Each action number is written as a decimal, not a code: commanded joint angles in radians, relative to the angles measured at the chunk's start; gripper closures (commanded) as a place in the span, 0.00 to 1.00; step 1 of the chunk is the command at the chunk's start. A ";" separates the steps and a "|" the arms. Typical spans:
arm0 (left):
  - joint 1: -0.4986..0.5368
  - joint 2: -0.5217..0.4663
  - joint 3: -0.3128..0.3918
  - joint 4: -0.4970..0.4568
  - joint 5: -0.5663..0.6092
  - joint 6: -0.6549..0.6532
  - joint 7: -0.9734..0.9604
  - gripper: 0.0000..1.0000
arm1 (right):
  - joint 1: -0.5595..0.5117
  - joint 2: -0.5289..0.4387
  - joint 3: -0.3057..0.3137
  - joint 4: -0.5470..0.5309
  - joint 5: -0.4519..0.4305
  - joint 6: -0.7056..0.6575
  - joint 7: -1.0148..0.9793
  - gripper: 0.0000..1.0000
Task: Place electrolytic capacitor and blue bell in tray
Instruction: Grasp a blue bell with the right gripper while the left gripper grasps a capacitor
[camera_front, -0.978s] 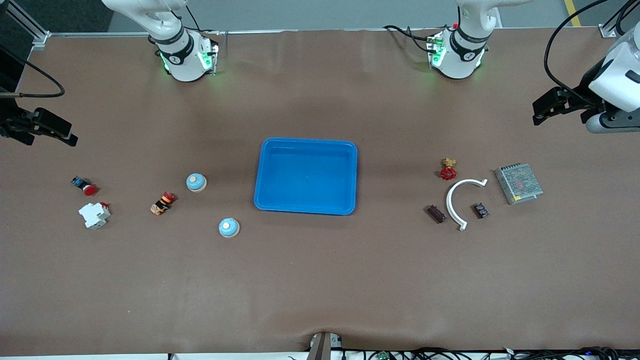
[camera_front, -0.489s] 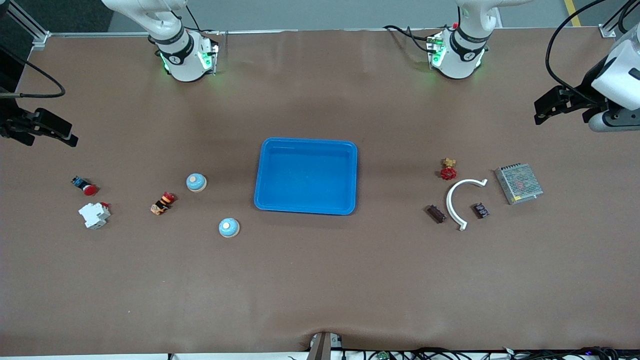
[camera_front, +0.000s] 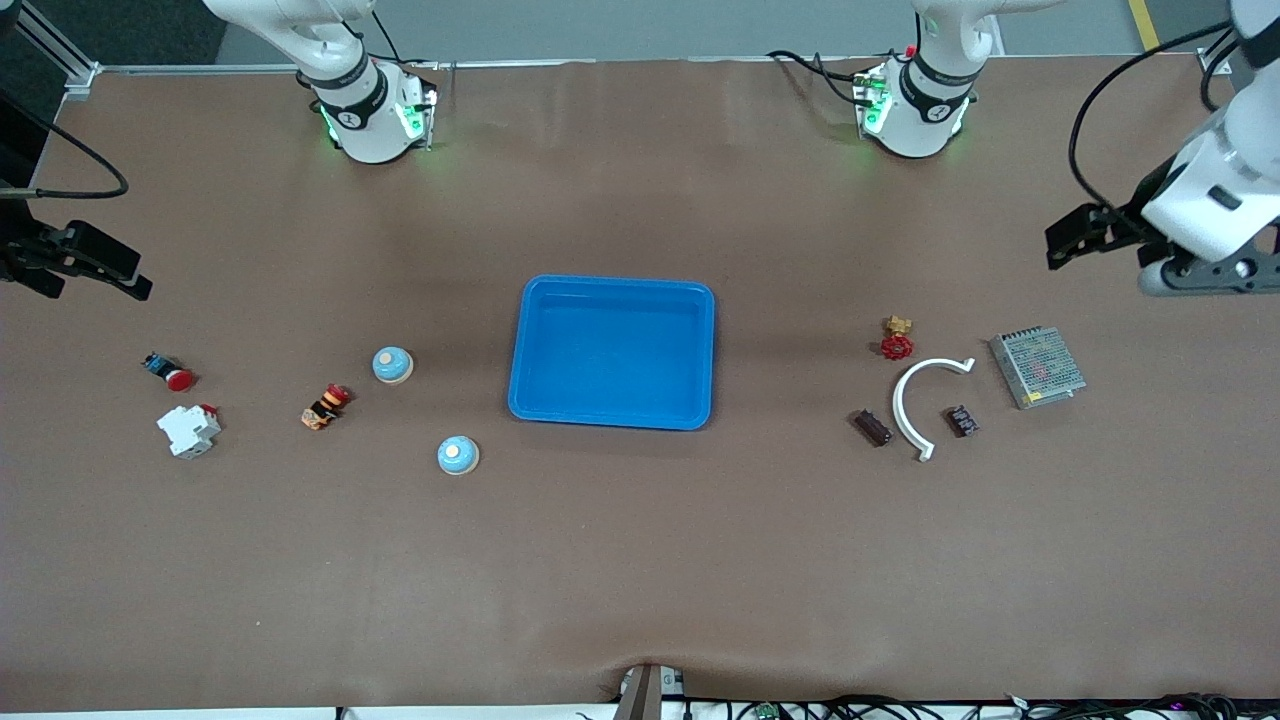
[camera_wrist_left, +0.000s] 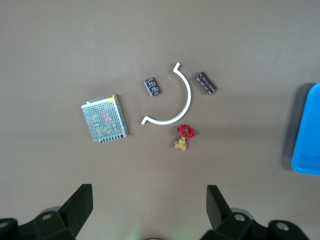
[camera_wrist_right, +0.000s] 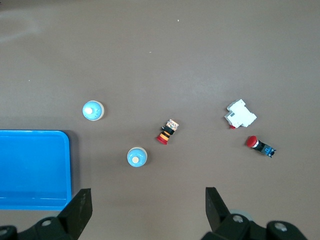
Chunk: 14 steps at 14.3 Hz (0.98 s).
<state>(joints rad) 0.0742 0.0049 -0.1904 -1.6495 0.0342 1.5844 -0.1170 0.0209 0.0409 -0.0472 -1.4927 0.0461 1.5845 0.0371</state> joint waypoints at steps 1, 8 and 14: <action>0.009 -0.013 -0.003 -0.110 -0.046 0.115 -0.018 0.00 | 0.020 -0.006 0.001 -0.069 0.003 0.061 0.058 0.00; -0.001 0.156 -0.007 -0.142 -0.100 0.248 -0.235 0.00 | 0.070 0.106 0.001 -0.305 0.003 0.431 0.152 0.00; -0.074 0.337 -0.011 -0.182 -0.093 0.485 -0.527 0.00 | 0.178 0.362 0.000 -0.267 0.044 0.733 0.300 0.00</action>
<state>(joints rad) 0.0276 0.2947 -0.1993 -1.8293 -0.0471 2.0118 -0.5679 0.1584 0.3132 -0.0414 -1.8119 0.0754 2.2567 0.2535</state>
